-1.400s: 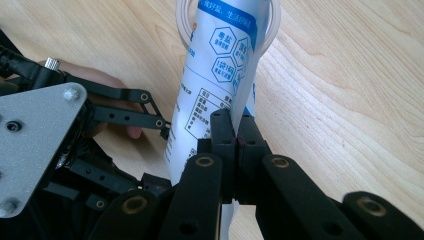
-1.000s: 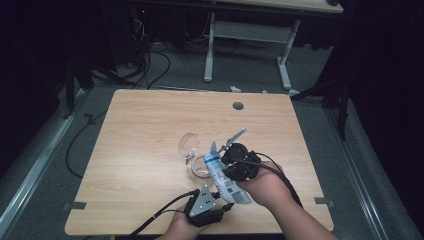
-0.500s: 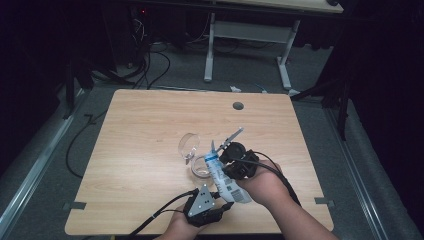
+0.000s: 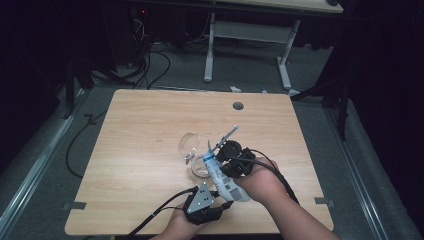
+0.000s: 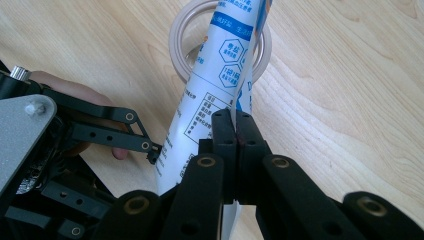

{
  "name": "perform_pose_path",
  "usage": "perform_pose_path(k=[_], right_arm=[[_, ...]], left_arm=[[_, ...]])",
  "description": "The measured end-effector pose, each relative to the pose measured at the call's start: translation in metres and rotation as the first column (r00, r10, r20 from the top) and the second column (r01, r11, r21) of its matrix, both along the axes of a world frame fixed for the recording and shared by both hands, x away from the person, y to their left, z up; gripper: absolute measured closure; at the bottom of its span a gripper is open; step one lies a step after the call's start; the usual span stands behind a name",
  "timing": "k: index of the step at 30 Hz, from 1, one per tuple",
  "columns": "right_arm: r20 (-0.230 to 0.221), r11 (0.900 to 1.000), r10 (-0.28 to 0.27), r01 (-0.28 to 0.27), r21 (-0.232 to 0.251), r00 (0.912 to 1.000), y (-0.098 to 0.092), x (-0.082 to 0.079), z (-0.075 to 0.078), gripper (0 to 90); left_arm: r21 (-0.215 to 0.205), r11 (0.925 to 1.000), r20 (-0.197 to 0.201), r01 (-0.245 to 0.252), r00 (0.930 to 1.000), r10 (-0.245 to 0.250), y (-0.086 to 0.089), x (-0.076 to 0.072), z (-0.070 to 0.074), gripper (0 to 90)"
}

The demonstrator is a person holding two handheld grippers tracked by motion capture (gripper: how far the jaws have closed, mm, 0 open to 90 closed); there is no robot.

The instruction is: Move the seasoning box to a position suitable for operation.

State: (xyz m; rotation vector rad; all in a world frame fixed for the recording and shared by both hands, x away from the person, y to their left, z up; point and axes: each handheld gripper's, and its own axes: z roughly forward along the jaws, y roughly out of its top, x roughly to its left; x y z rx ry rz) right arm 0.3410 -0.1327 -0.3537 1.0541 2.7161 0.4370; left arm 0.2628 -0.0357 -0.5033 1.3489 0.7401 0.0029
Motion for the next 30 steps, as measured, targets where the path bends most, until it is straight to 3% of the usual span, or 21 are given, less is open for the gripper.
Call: perform_pose_path(k=[30], right_arm=[[0.007,1.000,0.012,-0.012,-0.021,0.9999,0.0094,0.0053,0.0071,90.0]], left_arm=[[-0.006,1.0000,-0.014,0.000,0.9999,0.000,-0.0011,0.0057,0.0077,58.2]])
